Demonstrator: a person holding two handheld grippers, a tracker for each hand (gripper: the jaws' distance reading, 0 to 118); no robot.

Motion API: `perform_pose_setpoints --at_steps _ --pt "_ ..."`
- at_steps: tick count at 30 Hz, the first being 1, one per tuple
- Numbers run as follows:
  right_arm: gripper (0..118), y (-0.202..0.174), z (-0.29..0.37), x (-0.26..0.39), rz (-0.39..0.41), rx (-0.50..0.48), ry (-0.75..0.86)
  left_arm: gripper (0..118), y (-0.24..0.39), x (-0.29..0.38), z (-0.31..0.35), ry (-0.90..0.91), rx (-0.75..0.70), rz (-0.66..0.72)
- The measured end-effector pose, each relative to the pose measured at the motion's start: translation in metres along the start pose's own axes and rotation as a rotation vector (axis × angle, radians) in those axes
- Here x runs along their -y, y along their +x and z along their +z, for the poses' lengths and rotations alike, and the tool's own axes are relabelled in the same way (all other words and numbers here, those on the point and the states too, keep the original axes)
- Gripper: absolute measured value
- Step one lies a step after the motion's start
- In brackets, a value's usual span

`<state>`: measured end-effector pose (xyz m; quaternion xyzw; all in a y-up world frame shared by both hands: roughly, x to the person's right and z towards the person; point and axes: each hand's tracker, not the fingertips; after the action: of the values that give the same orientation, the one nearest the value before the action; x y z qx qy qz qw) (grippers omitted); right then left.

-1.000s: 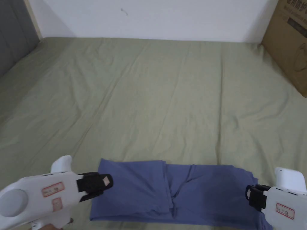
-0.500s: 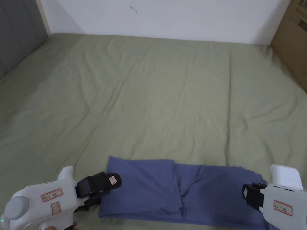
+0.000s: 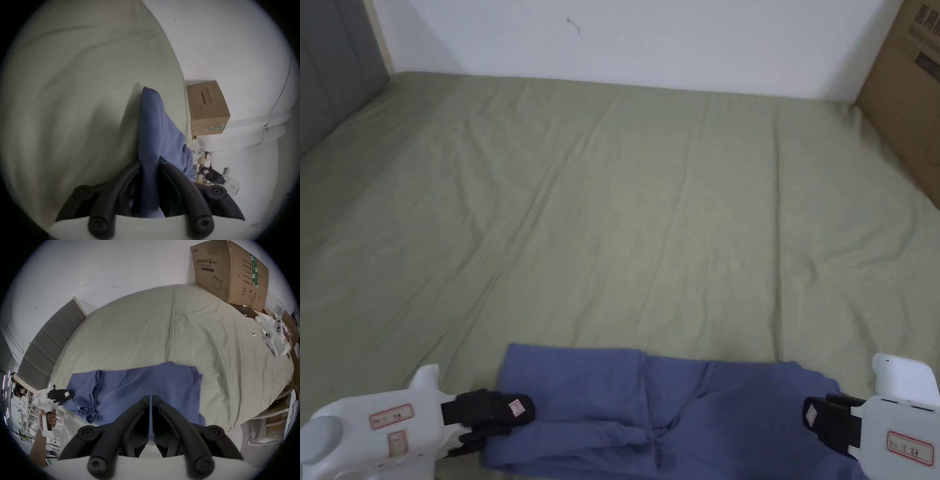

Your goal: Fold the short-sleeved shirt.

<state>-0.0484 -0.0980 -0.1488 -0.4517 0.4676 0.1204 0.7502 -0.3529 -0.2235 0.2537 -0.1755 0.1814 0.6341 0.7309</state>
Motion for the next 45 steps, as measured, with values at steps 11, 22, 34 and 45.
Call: perform_pose_setpoints --at_steps 11,22,34,45 --pt "2 0.0 -0.006 0.002 0.0 -0.02 -0.005 12 0.001 -0.034 0.096 0.161 -0.236 -0.047" --pt "2 0.02 -0.005 0.016 -0.042 -0.017 -0.02 12 0.137 -0.002 0.055 0.178 -0.264 -0.329" --pt "2 0.066 0.012 0.026 -0.134 -0.005 0.014 24 0.211 0.076 -0.118 -0.17 -0.199 -0.559" --pt "2 0.095 0.005 0.04 -0.193 0.01 -0.001 109 0.205 0.073 -0.123 -0.202 -0.122 -0.461"
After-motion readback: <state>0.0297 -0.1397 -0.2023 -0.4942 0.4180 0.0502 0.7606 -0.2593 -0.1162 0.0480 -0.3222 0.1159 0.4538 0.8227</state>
